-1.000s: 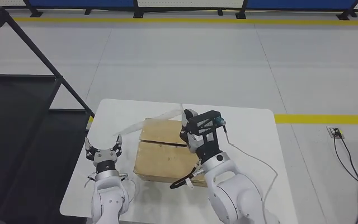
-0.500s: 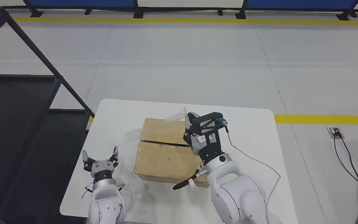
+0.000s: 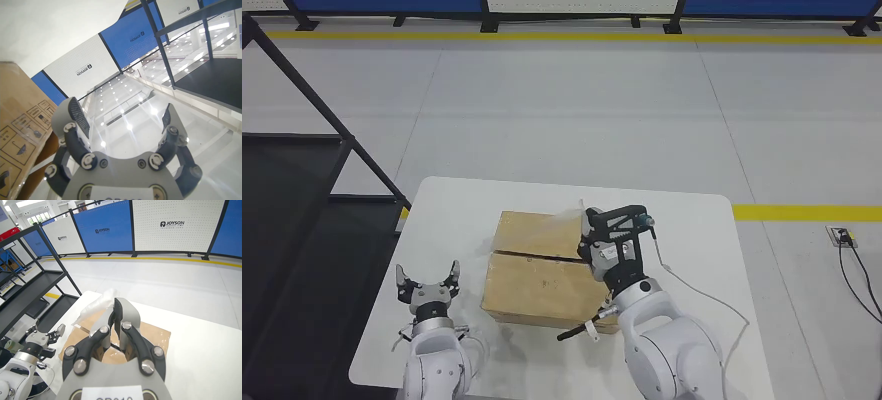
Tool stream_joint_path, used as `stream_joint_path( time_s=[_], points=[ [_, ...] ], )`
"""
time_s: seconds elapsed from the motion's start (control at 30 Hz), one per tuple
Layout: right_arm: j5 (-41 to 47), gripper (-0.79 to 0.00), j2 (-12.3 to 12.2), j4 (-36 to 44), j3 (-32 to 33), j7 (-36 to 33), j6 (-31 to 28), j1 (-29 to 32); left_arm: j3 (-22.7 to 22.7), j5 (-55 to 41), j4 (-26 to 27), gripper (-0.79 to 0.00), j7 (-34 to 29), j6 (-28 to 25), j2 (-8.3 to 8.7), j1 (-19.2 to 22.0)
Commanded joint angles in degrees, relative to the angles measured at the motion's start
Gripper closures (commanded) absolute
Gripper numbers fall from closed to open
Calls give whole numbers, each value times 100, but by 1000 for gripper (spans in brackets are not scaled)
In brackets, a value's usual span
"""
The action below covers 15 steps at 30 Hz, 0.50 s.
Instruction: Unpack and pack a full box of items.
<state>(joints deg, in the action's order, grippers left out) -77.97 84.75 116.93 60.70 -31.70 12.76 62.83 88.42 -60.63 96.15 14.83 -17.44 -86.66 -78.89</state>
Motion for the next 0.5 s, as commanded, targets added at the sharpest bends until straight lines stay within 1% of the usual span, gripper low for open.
stream_joint_path(
  time_s=[0.0,0.07,0.23,0.3,0.47],
  points=[
    [-15,0,8,5,-11,-26,19,4,-66,232,-84,-785,11,171,5,54],
    [-36,0,15,-1,-17,-55,22,-3,-106,559,-160,-785,-11,419,25,73],
    [-49,0,33,8,-21,-53,13,4,-142,1520,-255,-785,-15,596,68,64],
    [-51,0,40,6,-22,-30,13,15,-156,1482,-204,-785,-96,697,69,46],
    [-54,0,57,-2,-38,8,-14,25,35,743,78,-785,-225,399,38,0]
  ],
)
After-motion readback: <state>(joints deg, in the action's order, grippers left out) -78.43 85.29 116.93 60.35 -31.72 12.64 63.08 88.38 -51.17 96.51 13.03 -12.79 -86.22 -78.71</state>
